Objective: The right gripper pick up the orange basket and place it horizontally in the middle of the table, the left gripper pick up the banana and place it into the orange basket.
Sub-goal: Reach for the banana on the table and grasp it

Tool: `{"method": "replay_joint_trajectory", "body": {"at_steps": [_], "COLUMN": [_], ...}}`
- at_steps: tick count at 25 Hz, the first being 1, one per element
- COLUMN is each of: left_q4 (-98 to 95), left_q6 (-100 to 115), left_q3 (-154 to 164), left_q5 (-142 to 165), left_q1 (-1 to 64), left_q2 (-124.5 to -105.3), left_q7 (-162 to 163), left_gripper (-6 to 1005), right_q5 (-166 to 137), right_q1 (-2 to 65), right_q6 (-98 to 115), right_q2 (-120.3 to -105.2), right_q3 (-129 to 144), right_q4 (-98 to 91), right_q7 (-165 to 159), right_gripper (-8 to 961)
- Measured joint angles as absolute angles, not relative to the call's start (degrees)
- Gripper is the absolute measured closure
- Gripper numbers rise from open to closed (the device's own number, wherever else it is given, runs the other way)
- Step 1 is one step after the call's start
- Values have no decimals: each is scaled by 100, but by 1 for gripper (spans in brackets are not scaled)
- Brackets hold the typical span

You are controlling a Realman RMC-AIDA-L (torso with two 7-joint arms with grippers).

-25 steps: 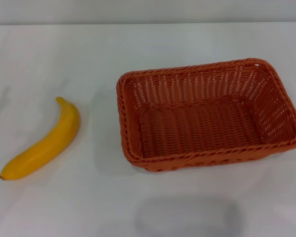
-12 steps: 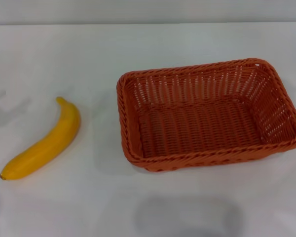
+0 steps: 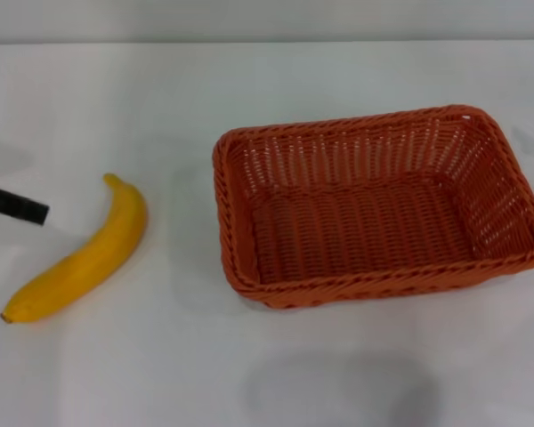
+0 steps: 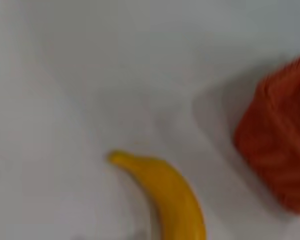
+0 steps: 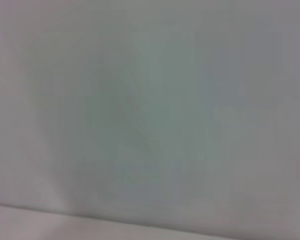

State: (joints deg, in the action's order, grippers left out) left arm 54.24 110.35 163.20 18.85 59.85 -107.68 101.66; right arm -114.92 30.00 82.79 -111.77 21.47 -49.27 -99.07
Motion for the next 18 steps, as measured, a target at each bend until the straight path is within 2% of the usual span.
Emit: {"method": "replay_joint_trajectory", "body": {"at_steps": [4, 7, 8, 13, 18], "left_q4": [5415, 5219, 5219, 4678, 4250], "left_q6": [10689, 10105, 10105, 9347, 8952], "left_q3": [16322, 16322, 16322, 16321, 16313], "left_q5": [2977, 3625, 3625, 4152, 4263], "left_q1": [6602, 6975, 6975, 7113, 7111], "left_q2": [-11110, -11500, -11500, -11804, -11839], "left_q7": [10260, 10453, 10453, 10832, 11094], "left_gripper": [207, 208, 208, 211, 213], "right_q5": [-11257, -11158, -11151, -11148, -11144], "right_q1": [2887, 2814, 2797, 2785, 2772], "right_q6": [8263, 8279, 8286, 8280, 8258], "right_q2": [-11193, -11201, -11202, -11210, -11217], "right_q3": [2145, 2142, 2139, 2141, 2137], "right_q4": [-4905, -4896, -4897, -4897, -4890], "right_q7": [-9796, -9758, -9757, -9731, -9644], "right_gripper": [193, 193, 193, 193, 193]}}
